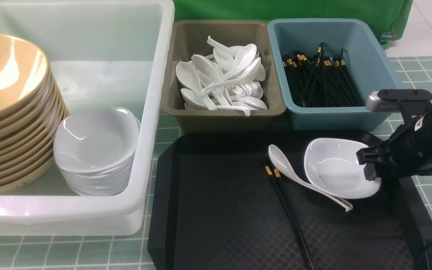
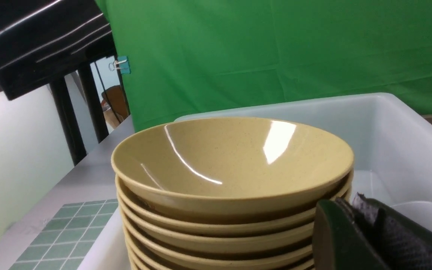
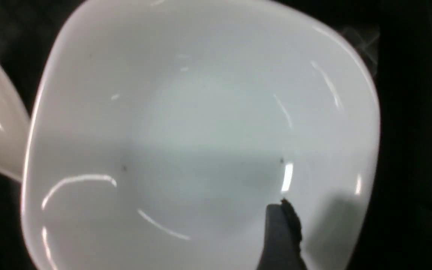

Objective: On blue table put chopsticks spoon bowls plates into blue grey white boxes.
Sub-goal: 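Reach for and grasp the small white dish on the black tray, then place the white bowl into the white bin on top of the stacked bowls with the right gripper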

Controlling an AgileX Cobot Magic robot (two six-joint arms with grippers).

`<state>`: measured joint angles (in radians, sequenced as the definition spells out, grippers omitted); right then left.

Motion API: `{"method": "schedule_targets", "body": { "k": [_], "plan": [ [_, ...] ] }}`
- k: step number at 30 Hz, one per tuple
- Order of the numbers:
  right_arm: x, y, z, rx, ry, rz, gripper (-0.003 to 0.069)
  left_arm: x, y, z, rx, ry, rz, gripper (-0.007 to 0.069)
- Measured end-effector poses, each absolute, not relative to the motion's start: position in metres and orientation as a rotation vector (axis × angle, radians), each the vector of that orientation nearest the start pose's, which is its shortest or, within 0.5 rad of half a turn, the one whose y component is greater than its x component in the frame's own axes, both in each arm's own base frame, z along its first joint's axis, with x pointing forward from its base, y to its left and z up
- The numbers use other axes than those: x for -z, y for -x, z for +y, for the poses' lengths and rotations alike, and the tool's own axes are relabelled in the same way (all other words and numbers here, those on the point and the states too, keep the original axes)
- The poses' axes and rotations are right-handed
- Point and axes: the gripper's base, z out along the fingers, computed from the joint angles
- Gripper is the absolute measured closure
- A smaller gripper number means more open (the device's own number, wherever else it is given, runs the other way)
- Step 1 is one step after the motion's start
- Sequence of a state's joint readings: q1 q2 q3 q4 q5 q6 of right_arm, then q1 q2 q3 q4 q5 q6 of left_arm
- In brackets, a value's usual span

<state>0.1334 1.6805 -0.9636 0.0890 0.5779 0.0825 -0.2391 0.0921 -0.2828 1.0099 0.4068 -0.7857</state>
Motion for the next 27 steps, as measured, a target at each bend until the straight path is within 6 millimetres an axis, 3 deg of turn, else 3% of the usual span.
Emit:
{"method": "schedule_targets", "body": {
  "k": [4,9,12,17,18,20,21,23,27],
  "plan": [
    [-0.17,-0.32,0.049,-0.177,-0.06,2.792,0.022,-0.283,-0.049,0.018,-0.213,-0.073,1.505,0.062],
    [-0.166,-0.324,0.052,-0.216,-0.079,2.767,0.0382,-0.283,-0.049,0.018,-0.213,-0.074,1.504,0.062],
    [-0.177,-0.324,0.052,-0.233,-0.076,2.716,0.0486,-0.283,-0.049,0.018,-0.214,-0.074,1.504,0.062],
    [-0.211,-0.316,0.052,-0.25,-0.047,2.62,0.0587,-0.283,-0.049,0.018,-0.214,-0.074,1.505,0.062],
    [-0.236,-0.307,0.053,-0.262,-0.01,2.545,0.0591,-0.283,-0.049,0.018,-0.214,-0.074,1.505,0.062],
    [-0.263,-0.294,0.063,-0.315,0.038,2.452,0.0591,-0.283,-0.049,0.018,-0.214,-0.074,1.504,0.062],
    [-0.266,-0.293,0.065,-0.323,0.047,2.441,0.0591,-0.283,-0.049,0.018,-0.214,-0.074,1.504,0.062],
    [-0.296,-0.275,0.092,-0.465,0.1,2.303,0.0591,-0.284,-0.049,0.017,-0.211,-0.077,1.501,0.062],
    [-0.323,-0.255,0.151,-0.695,0.174,2.082,0.0591,-0.284,-0.049,0.017,-0.207,-0.083,1.496,0.062]
  ]
}}
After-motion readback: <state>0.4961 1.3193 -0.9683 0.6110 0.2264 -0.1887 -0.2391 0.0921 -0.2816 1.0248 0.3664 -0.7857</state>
